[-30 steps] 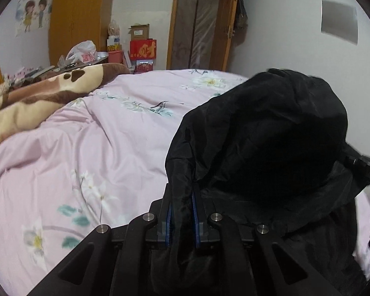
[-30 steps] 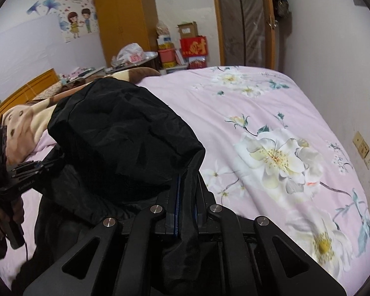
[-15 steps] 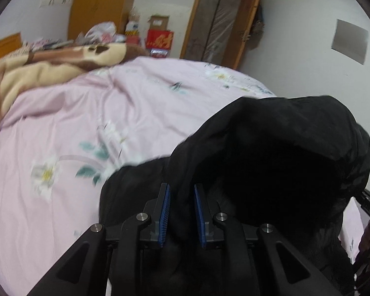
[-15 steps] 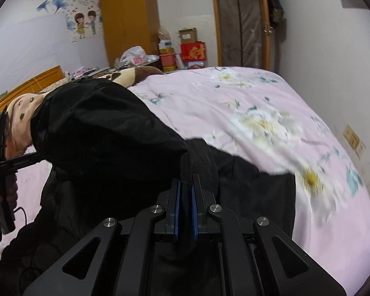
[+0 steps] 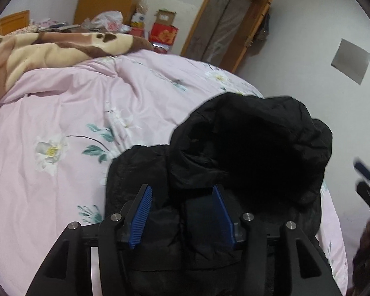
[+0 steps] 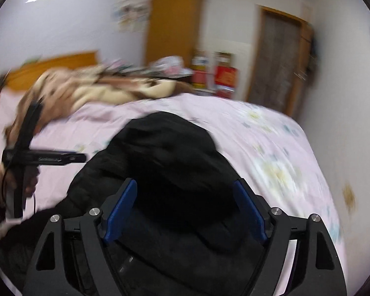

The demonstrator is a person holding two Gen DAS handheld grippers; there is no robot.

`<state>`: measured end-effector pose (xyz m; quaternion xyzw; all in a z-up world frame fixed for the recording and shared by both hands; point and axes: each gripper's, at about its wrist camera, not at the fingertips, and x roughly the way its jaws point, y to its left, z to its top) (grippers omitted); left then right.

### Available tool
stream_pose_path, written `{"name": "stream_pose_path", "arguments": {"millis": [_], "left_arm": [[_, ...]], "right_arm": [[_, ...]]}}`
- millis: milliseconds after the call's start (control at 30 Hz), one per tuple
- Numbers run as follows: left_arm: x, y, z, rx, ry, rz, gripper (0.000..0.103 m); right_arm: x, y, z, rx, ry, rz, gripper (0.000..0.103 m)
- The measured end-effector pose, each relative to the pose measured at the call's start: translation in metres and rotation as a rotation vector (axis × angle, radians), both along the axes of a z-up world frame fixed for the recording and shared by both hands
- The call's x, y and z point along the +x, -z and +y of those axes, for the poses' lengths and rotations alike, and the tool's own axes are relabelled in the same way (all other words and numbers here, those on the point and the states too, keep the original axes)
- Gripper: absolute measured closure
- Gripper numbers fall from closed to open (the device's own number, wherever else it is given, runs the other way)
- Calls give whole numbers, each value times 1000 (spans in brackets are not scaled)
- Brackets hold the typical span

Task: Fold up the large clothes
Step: 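Grasp the folded jacket with the right gripper while the left gripper holds it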

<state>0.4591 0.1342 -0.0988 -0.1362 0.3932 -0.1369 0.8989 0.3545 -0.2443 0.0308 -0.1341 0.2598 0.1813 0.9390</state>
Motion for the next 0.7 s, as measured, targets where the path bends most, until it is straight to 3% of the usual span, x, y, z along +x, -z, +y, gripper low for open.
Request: {"name": "stream_pose_path", "arguments": {"millis": [133,200,367,433,500,533,633,700], "left_arm": [[2,-2,-5,13,12,-8,52],[4,-2,-6,9,27,3,52],[9,3,-8,31,75,32,52],[9,4,-11,40,96,29,52],[12,6,-16,65,105,29,52],[13,6,-18,67,109,33,52],[20,4,-24,39,130,41,52],[29,3,-31,77,112,49,52]], "right_arm": [[69,5,45,-200,-86,74,22],[100,13,58,-211,-111,174,22],[107,18,60,-184,-168,250,24],[103,24,59,-223,-160,267,39],[102,29,55,-264,-124,272,90],[104,30,55,-284,-102,275,98],[100,22,56,-280,-98,217,101],[93,9,50,-263,-74,133,102]]}}
